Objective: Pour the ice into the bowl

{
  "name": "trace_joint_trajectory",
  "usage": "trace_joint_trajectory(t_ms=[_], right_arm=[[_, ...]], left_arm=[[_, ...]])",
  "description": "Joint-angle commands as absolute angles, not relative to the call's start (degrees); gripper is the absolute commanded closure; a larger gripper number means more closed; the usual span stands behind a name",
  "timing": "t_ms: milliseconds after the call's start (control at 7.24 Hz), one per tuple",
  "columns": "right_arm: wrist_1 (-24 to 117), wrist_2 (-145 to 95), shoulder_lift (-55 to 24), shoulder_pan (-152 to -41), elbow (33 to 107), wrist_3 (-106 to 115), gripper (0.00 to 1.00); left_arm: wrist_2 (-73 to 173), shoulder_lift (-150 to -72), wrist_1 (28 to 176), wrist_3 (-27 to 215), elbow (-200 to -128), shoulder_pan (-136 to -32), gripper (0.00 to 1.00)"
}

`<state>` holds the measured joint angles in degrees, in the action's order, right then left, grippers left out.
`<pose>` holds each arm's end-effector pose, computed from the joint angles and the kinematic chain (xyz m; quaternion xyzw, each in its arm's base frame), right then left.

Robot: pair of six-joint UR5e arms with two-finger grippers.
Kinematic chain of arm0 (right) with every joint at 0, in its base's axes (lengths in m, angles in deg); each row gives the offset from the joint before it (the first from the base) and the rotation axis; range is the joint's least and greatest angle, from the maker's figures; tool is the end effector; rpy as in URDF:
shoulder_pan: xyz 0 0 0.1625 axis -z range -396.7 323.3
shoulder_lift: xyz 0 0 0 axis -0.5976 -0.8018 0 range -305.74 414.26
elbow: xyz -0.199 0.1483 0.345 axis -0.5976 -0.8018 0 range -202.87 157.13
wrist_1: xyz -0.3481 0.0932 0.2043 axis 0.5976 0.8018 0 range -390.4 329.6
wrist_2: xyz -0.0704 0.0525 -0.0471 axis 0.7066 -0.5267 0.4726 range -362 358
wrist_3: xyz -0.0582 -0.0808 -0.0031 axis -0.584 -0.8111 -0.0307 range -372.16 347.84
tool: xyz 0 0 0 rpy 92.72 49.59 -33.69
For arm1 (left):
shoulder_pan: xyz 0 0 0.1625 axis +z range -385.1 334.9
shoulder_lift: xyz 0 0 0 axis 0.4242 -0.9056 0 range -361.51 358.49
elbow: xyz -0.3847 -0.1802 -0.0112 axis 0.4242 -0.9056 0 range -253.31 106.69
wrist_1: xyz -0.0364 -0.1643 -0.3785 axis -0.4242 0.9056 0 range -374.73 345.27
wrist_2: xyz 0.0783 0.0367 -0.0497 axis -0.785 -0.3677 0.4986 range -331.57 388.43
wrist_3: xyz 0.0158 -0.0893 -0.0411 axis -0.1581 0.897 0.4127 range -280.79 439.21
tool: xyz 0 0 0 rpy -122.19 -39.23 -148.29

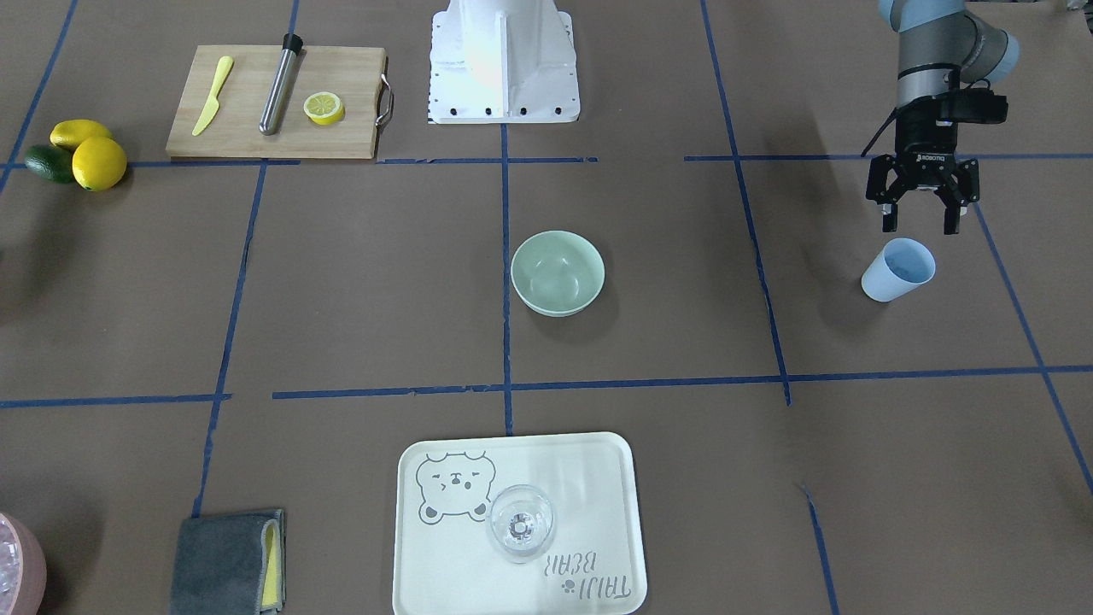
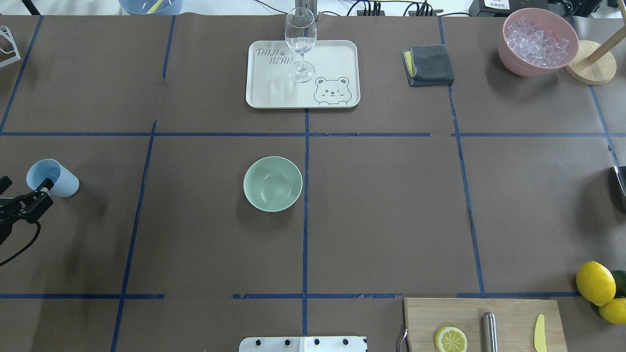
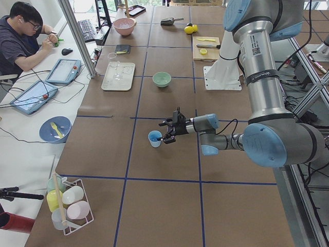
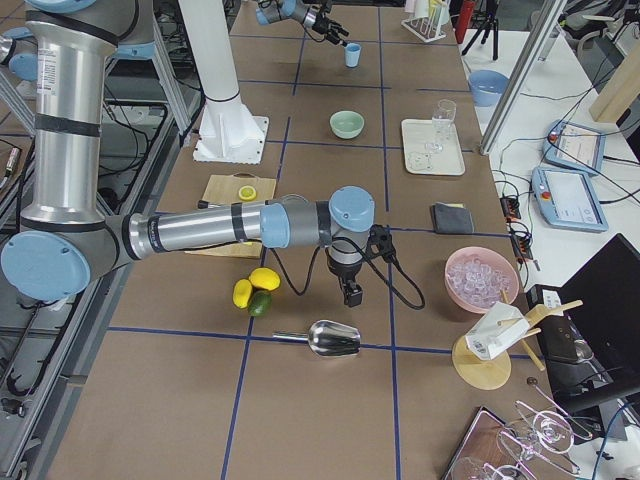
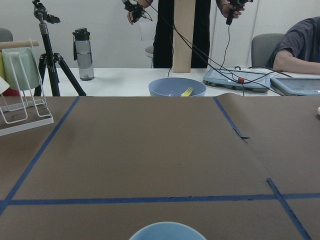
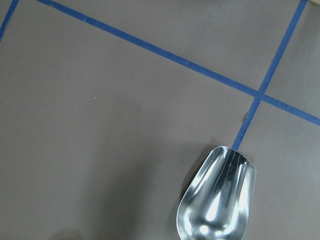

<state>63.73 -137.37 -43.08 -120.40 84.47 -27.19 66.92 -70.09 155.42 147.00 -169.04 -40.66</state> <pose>0.0140 -0.4424 0.5754 0.0764 -0.3805 -0.1899 0.9018 0.2529 -0.2897 0.6009 0.5033 0.3355 -0.1872 0.7740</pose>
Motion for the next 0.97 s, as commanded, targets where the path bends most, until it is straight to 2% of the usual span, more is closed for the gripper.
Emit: trace_joint_trajectory(t_ms=[0,829], right_arm=[[63.73,-137.35,-43.12,-120.46,84.36,-27.19,0.0],[63.73,-137.35,-42.94,-120.46,84.36,-26.84,0.0]], left_arm=[[63.86,-72.5,155.43,147.15,-164.92,-38.73,0.0],[63.32,-79.99,155.43,147.07,-156.38,-38.72,0.0]])
